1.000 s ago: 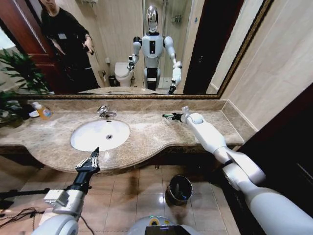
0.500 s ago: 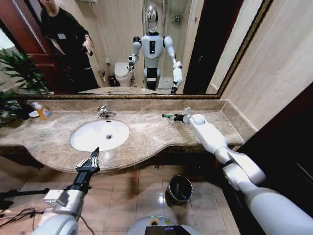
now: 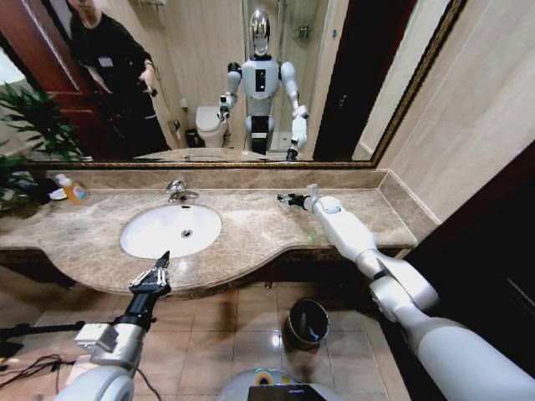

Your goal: Pick up the trash from the sink and place it in the trash bin.

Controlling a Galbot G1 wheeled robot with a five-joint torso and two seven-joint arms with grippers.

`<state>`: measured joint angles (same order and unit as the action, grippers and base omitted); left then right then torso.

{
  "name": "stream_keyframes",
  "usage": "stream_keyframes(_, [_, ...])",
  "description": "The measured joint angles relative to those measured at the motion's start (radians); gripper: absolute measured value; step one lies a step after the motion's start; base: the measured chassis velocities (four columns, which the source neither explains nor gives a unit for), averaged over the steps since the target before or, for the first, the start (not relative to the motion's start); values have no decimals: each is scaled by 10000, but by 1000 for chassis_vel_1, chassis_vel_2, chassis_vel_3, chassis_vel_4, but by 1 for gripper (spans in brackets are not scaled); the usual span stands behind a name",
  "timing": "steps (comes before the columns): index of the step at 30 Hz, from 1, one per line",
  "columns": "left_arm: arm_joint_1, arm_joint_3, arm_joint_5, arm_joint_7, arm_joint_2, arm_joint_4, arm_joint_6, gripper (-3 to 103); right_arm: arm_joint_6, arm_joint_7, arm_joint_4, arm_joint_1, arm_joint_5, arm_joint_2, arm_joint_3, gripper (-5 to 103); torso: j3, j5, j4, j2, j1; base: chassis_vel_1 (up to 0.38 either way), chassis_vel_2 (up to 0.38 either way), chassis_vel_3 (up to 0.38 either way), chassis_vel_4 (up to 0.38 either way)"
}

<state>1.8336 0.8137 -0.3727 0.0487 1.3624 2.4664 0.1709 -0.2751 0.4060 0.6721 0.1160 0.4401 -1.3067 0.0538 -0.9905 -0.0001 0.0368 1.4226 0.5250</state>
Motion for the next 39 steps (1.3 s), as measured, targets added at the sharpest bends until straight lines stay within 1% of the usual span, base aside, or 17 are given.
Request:
stream_keyframes(3, [0, 0, 1, 0, 0, 0, 0, 0, 25, 1, -53, 0, -76, -8, 12, 63, 0, 0, 0, 0, 0, 0, 0, 0, 0])
stream_keyframes(5, [0, 0, 0, 0, 0, -1, 0, 0, 72, 0, -106, -1, -167, -7, 30, 58, 1, 0, -1, 0, 0, 0, 0, 0, 0])
stream_keyframes(9, [0, 0, 0, 0, 0, 0, 0, 0, 101, -1, -118, -1, -272, 17, 60, 53, 1, 0, 0, 1, 0, 0, 0, 0, 0])
stream_keyframes(12, [0, 0, 0, 0, 0, 0, 0, 0, 119, -15, -99, 2, -338, 71, 116, 37, 1, 0, -2, 1, 0, 0, 0, 0, 0])
stream_keyframes(13, [0, 0, 0, 0, 0, 0, 0, 0, 119, -15, -99, 2, -338, 71, 116, 37, 1, 0, -2, 1, 0, 0, 0, 0, 0])
stream_keyframes(15, [0, 0, 0, 0, -1, 0, 0, 0, 147, -68, -83, 23, -352, 82, 136, 32, 1, 1, -1, 1, 0, 0, 0, 0, 0])
stream_keyframes(17, [0, 0, 0, 0, -1, 0, 0, 0, 198, -151, -46, 57, -365, 98, 152, 21, 1, 1, 0, 1, 0, 0, 0, 0, 0])
stream_keyframes(18, [0, 0, 0, 0, -1, 0, 0, 0, 198, -151, -46, 57, -365, 98, 152, 21, 1, 1, 0, 1, 0, 0, 0, 0, 0])
stream_keyframes(20, [0, 0, 1, 0, 0, 0, 0, 0, 221, -238, 36, 94, -366, 117, 157, 12, 1, 1, 0, 1, 0, 0, 0, 0, 0])
stream_keyframes(22, [0, 0, 1, 0, 0, 0, 0, 0, 223, -269, 76, 107, -359, 134, 159, 12, 1, 1, 0, 1, 0, 0, 0, 0, 0])
stream_keyframes(25, [0, 0, 1, 0, 0, 0, 0, 0, 210, -534, 420, 240, -190, 256, 137, 3, -1, 1, 1, 0, 0, 0, 0, 0, 0])
stream_keyframes(26, [0, 0, 1, 0, 0, 0, 0, 0, 210, -534, 420, 240, -190, 256, 137, 3, -1, 1, 1, 0, 0, 0, 0, 0, 0])
stream_keyframes(28, [0, 0, 0, 0, 0, 0, 0, 0, 209, -1067, 1219, 574, 232, 545, 179, 3, -2, 2, 2, 0, 3, 0, 0, 0, 0])
stream_keyframes(30, [0, 0, 0, 0, 0, 0, 0, 0, 208, -1199, 1484, 697, 358, 650, 191, 3, -2, 1, 1, 0, 3, 0, 0, 0, 0])
stream_keyframes(34, [0, 0, 0, 1, 0, 0, 0, 0, 234, -2469, 3916, 1943, 1205, 1453, 96, 3, 0, 3, 0, 0, 2, 0, 0, 0, 0])
stream_keyframes(35, [0, 0, 0, 1, 0, 0, 0, 0, 234, -2469, 3916, 1943, 1205, 1453, 96, 3, 0, 3, 0, 0, 2, 0, 0, 0, 0])
stream_keyframes(39, [0, 0, 0, 1, -2, 0, 0, 0, 673, -2826, 5571, 3175, 1460, 2172, -384, 3, 0, 4, -1, 1, 0, 0, 0, 0, 0])
